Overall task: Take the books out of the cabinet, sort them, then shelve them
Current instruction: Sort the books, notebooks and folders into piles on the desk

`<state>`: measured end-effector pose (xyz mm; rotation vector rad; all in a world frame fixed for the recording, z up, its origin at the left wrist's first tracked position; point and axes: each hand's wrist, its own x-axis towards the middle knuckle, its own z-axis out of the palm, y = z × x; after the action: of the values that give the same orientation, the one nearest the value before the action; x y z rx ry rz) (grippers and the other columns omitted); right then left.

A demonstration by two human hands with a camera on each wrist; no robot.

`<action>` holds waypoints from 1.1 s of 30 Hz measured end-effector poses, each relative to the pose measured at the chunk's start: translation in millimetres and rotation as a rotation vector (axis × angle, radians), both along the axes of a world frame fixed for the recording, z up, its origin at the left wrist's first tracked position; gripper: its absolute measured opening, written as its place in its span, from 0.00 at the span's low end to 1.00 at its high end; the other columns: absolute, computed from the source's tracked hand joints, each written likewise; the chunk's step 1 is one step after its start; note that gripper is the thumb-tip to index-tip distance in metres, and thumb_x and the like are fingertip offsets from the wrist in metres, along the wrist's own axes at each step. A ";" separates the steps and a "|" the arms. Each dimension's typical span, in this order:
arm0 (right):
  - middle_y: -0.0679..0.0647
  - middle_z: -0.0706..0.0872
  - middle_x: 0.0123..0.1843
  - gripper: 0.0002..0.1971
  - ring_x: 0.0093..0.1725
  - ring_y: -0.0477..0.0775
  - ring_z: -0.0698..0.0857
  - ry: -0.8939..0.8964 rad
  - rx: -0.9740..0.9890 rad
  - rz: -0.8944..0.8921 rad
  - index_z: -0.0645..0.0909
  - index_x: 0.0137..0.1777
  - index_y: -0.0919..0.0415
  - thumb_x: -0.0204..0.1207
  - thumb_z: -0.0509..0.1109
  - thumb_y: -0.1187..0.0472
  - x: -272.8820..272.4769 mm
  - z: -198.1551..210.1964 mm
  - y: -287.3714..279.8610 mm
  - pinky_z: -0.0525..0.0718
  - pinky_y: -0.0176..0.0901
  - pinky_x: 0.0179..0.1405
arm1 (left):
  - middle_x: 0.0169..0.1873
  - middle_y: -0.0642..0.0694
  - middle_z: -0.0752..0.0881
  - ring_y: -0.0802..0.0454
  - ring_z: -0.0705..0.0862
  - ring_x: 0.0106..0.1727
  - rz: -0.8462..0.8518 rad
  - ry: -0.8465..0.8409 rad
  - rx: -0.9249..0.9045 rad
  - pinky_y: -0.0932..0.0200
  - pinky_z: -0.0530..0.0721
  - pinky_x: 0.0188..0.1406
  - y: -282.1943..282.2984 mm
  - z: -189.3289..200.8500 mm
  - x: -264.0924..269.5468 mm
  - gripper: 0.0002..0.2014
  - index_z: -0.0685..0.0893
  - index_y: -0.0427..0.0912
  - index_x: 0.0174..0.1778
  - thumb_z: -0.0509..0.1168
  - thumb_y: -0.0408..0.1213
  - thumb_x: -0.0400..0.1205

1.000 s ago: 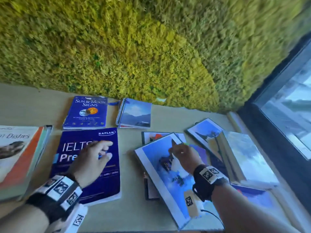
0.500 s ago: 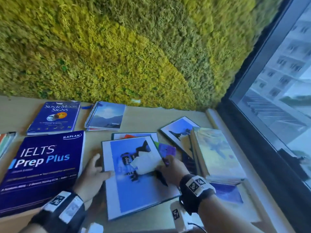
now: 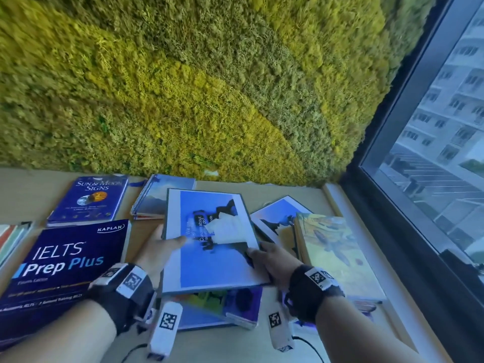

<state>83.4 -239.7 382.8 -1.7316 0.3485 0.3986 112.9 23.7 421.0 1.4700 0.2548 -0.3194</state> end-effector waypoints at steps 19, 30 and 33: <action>0.56 0.88 0.60 0.15 0.59 0.54 0.85 -0.091 -0.532 -0.226 0.85 0.66 0.61 0.84 0.68 0.55 86.7 4.9 -26.2 0.79 0.43 0.62 | 0.83 0.48 0.60 0.44 0.65 0.83 -0.576 -0.507 1.038 0.49 0.73 0.77 -56.6 -54.2 123.7 0.29 0.71 0.56 0.81 0.69 0.48 0.83; 0.50 0.83 0.67 0.16 0.63 0.54 0.84 -0.429 -0.833 -0.387 0.83 0.69 0.44 0.81 0.70 0.50 20.3 14.3 -68.0 0.84 0.57 0.64 | 0.40 0.35 0.82 0.39 0.87 0.35 -0.626 0.189 0.149 0.47 0.88 0.39 -217.8 -51.8 87.6 0.06 0.76 0.37 0.47 0.66 0.34 0.84; 0.51 0.56 0.88 0.34 0.85 0.64 0.59 -0.037 -1.148 -0.093 0.55 0.83 0.28 0.80 0.66 0.40 -2.6 20.5 -74.8 0.65 0.66 0.79 | 0.47 0.31 0.81 0.38 0.84 0.35 -0.464 0.296 -0.067 0.53 0.87 0.26 -228.4 -69.3 89.8 0.10 0.78 0.36 0.55 0.69 0.30 0.81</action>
<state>80.8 -314.5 403.3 -2.8121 0.7105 0.0670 202.7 -204.7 351.7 1.4027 0.1335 -0.9153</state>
